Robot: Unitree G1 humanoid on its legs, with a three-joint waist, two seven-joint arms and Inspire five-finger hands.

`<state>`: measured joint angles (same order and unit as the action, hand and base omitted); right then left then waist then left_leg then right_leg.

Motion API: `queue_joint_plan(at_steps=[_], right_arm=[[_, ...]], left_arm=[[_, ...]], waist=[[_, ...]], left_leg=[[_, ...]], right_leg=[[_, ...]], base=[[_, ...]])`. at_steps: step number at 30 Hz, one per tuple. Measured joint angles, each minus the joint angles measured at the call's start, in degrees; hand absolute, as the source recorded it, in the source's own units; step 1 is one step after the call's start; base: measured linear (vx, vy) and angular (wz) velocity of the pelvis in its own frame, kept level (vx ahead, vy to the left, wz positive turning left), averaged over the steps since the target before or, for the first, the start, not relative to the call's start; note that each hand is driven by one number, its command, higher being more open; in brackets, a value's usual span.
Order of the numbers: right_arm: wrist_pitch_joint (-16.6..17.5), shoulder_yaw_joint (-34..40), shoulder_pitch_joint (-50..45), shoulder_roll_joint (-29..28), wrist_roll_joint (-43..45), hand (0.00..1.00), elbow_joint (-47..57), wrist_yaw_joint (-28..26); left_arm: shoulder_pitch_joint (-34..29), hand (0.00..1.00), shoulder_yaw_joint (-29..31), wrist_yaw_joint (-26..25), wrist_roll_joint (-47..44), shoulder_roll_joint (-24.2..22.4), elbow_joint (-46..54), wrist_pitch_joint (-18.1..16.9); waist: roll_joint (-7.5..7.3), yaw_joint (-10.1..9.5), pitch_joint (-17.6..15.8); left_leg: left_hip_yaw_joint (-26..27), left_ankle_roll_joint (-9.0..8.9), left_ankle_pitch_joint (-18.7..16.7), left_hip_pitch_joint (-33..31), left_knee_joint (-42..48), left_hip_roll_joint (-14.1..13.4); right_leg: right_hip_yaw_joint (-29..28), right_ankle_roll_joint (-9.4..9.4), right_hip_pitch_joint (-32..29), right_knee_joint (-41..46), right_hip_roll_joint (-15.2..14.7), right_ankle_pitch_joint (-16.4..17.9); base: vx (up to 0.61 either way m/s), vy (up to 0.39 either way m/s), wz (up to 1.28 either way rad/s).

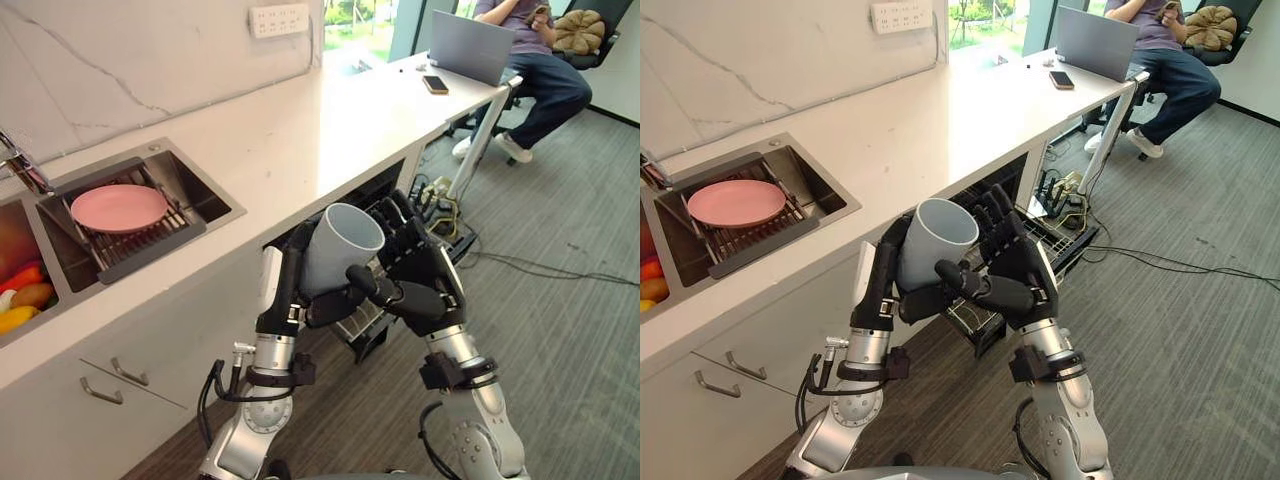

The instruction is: Walk over to the sink, pick up the cup, carry it to the dishwasher, place the cup inside the dishwasher, then close the dishwasher door

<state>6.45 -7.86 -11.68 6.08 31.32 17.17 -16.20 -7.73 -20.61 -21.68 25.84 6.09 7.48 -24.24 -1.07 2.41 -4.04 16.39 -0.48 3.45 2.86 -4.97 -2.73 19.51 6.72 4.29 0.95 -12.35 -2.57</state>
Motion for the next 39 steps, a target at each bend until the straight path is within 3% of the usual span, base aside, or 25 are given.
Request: queue_joint_plan(at_steps=[4,10,23,24,39], right_arm=[[-1.31,-0.47,0.54,1.13,-0.04,1.00,-0.92,0.57],[-1.96,-1.41,2.95,2.94,0.31,1.00,-2.38,0.75],[-1.94,-3.00,6.05,3.97,0.38,1.00,-7.17,-0.04],[-1.94,-3.28,6.75,4.34,0.38,0.00,-7.58,-0.17],[-2.80,-3.78,9.03,4.99,-1.29,0.00,-10.02,-0.51]], left_arm=[[-0.41,0.00,-1.21,2.03,-0.21,0.18,1.72,-0.91],[-1.72,0.00,-1.81,7.47,-8.72,0.23,1.81,-1.77],[-3.93,0.00,-1.77,7.81,-10.96,1.28,0.81,-1.81],[-3.92,0.00,-1.77,7.80,-11.37,1.75,0.82,-1.81],[-5.34,0.00,-2.27,7.59,-12.99,2.73,0.57,-1.92]], waist=[[0.36,0.01,0.22],[1.91,0.03,1.33],[1.92,-0.33,3.77],[1.91,-0.34,3.86],[0.93,-1.42,4.53]], left_leg=[[-0.44,-0.11,0.49,-0.60,-0.30,-0.15],[-1.43,-0.46,1.85,-2.24,-0.39,-0.12],[-3.51,-0.80,4.57,-4.41,-0.44,-1.13],[-3.57,-0.68,4.73,-4.52,-0.44,-1.13],[-4.76,-0.56,5.31,-5.48,-0.45,-1.14]], right_leg=[[0.48,-0.01,-0.30,-0.12,0.21,0.01],[1.57,-0.05,-1.19,-0.60,0.33,0.34],[3.74,-0.78,-2.51,-0.60,1.35,0.96],[3.79,-0.74,-2.45,-0.92,1.41,0.72],[4.72,-0.56,-2.39,-1.36,1.57,0.16]], base=[[-0.04,-0.023,0.05],[-0.05,-0.012,0.07],[-0.05,-0.020,0.08],[0.00,0.000,0.00],[0.00,-0.002,0.03]])
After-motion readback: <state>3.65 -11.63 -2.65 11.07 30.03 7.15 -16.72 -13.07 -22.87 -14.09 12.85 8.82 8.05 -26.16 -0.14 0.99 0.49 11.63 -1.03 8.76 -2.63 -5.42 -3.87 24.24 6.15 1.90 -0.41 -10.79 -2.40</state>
